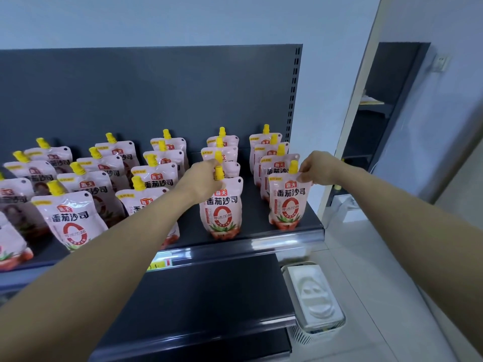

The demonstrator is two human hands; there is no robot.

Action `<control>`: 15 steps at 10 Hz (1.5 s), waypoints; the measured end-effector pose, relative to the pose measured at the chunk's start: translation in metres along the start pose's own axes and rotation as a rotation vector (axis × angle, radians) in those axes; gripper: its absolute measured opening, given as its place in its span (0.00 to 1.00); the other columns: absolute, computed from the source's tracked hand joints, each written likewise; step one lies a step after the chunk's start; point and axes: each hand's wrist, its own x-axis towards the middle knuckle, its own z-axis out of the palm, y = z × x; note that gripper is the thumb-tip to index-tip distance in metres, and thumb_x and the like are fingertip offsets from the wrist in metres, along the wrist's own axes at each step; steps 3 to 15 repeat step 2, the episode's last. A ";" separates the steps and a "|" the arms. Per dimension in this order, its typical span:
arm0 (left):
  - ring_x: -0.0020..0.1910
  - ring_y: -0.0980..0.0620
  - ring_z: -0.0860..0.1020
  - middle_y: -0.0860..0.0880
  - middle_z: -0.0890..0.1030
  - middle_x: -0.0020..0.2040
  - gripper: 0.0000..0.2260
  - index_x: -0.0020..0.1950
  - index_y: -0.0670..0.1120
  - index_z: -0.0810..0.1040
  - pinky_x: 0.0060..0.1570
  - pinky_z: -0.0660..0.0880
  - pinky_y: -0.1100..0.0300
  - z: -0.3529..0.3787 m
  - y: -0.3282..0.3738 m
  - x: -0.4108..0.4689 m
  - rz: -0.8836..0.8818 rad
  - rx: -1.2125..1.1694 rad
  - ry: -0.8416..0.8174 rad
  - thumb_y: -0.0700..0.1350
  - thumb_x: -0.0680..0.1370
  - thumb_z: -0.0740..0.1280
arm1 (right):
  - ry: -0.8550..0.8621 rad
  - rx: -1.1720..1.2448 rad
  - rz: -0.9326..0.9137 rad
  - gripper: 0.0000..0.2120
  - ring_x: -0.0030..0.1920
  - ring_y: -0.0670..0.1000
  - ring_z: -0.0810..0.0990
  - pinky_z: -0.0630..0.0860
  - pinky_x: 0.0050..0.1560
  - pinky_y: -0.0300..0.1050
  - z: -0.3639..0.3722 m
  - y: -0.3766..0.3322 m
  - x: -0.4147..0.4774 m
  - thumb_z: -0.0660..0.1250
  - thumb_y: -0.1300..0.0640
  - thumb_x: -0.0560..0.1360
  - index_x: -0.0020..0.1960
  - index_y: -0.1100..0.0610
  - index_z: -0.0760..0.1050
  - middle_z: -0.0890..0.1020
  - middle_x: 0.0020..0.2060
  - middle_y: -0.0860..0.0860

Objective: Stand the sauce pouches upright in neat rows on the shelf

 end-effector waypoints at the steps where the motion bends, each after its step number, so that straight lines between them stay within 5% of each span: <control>1: 0.45 0.44 0.80 0.42 0.81 0.47 0.09 0.54 0.43 0.73 0.47 0.78 0.46 -0.003 0.002 -0.005 -0.007 0.010 -0.018 0.41 0.75 0.66 | -0.034 -0.037 0.012 0.15 0.56 0.56 0.78 0.73 0.56 0.46 0.000 -0.002 -0.007 0.68 0.57 0.75 0.59 0.62 0.79 0.82 0.56 0.57; 2: 0.48 0.43 0.79 0.41 0.81 0.51 0.13 0.59 0.42 0.71 0.50 0.78 0.48 -0.008 0.003 -0.007 0.035 0.026 0.059 0.41 0.75 0.65 | 0.046 -0.040 0.028 0.23 0.62 0.57 0.75 0.71 0.61 0.47 -0.009 -0.008 -0.011 0.68 0.53 0.75 0.67 0.62 0.73 0.78 0.63 0.56; 15: 0.48 0.43 0.79 0.41 0.81 0.51 0.13 0.59 0.42 0.71 0.50 0.78 0.48 -0.008 0.003 -0.007 0.035 0.026 0.059 0.41 0.75 0.65 | 0.046 -0.040 0.028 0.23 0.62 0.57 0.75 0.71 0.61 0.47 -0.009 -0.008 -0.011 0.68 0.53 0.75 0.67 0.62 0.73 0.78 0.63 0.56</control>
